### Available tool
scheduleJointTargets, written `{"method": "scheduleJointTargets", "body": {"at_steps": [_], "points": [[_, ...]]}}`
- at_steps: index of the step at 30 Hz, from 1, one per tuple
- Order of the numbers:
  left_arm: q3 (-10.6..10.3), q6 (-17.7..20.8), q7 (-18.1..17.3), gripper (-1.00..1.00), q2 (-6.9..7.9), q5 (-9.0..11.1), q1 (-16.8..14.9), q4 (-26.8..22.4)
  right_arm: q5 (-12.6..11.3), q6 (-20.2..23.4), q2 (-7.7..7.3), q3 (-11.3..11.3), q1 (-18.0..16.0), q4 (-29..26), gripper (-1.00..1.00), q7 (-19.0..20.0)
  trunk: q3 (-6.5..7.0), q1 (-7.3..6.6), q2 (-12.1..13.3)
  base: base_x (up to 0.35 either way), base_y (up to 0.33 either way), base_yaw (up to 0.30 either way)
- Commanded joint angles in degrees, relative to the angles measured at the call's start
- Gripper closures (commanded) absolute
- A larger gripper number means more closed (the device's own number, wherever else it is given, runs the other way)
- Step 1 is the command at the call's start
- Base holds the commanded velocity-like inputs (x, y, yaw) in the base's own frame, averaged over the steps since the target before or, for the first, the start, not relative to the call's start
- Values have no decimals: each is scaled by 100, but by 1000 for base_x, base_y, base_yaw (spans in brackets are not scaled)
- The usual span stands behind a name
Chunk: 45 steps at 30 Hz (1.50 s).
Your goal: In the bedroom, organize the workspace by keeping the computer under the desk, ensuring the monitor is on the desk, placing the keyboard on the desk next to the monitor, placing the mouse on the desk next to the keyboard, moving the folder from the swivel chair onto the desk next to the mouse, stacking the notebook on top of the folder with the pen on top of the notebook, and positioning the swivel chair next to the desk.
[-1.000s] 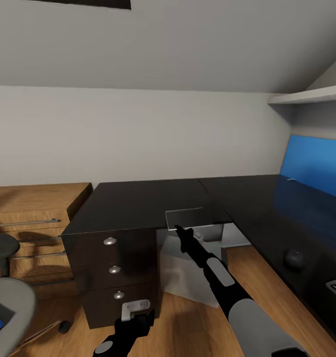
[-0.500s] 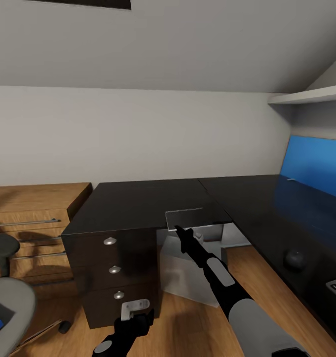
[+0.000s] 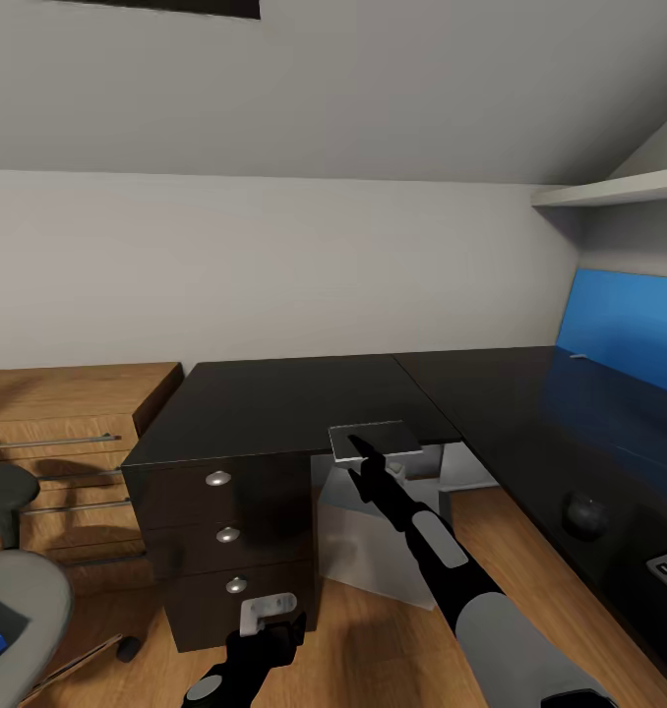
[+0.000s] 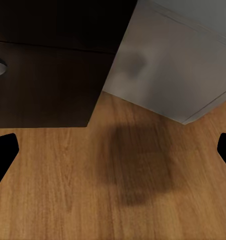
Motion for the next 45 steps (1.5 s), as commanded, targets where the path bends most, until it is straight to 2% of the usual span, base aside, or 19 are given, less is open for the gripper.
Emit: {"method": "scheduleJointTargets", "body": {"at_steps": [1, 8, 25, 28, 32, 34, 37, 41, 45], "points": [[-19, 9, 49, -100, 5, 42, -6, -9, -45, 18, -3, 6, -4, 4, -100, 7, -6, -1, -3, 0, 0, 0], [-14, 9, 55, -100, 11, 45, -6, -9, -37, 18, -7, 6, -4, 5, -100, -1, -6, -1, -3, -75, 0, 0], [41, 15, 80, -100, 16, 66, -6, 15, -32, 2, -7, 8, -4, 19, -100, -2, -6, -1, -3, -303, 0, 0], [94, 2, 96, -100, 20, 53, -6, 20, -3, -195, 1, 28, -4, 66, -100, -2, -6, -1, -3, -44, 0, 0], [161, -7, 96, -100, 19, 41, -6, 239, 43, -812, 10, 45, -4, 386, -100, 2, 30, -45, 77, -12, 0, 0], [311, -13, 84, -100, 19, 40, -6, 450, 194, -1303, -7, 47, -4, 932, -100, -25, 66, -89, 158, -3, 0, 0], [415, -13, 84, -100, 16, 25, -6, 765, 356, -1732, -59, 54, -4, 1357, -100, -84, 120, -155, 278, -1, 0, 0], [473, -14, 82, -100, 3, 17, -6, 1407, 725, -2216, -152, 51, -1, 1979, -100, -448, 191, -243, 438, 0, 0, 0], [496, -24, 82, -100, -4, 21, -6, 1961, 1073, -2691, -177, 50, 1, 2609, -100, -652, 263, -330, 599, 0, 0, 0]]}}
